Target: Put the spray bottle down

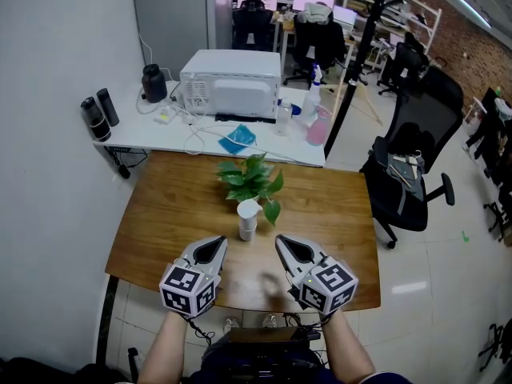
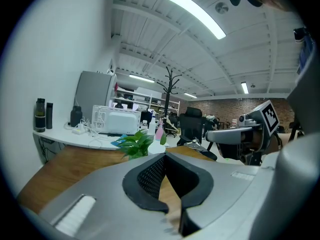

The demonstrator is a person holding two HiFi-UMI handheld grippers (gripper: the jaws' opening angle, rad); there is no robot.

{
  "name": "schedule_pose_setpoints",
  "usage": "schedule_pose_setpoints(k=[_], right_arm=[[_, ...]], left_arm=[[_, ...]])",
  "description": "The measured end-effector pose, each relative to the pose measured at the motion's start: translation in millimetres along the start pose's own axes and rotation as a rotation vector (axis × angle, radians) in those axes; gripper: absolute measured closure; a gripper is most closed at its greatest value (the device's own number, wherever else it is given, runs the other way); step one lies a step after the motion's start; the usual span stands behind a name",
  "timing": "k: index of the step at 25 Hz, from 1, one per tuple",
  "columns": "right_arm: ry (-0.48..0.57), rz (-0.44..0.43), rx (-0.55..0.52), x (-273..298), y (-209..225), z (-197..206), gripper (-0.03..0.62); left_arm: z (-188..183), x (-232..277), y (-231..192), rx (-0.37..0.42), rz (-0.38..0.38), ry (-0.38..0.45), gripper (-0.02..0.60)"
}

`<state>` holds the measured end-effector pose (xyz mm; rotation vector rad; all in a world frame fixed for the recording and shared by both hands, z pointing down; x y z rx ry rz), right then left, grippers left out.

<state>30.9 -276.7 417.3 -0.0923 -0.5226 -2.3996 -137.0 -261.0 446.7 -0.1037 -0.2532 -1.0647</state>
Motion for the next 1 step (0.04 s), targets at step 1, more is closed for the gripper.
schedule_pose_setpoints(k=[1], right_arm=[[-0.001, 0.000, 0.000, -0.1, 0.2, 0.4, 0.591]], left_arm=[[1.3, 0.0, 0.8, 0.000, 0.001, -0.003, 0.574]])
Point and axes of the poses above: the fingertips, and each gripper's own axes: x forward along the fingers, y to its right, z out of its underside, the point moved 4 cm from there along -x, backward along the fingers, and after that the axes turned 12 degrees about x, right-handed, at the moved point
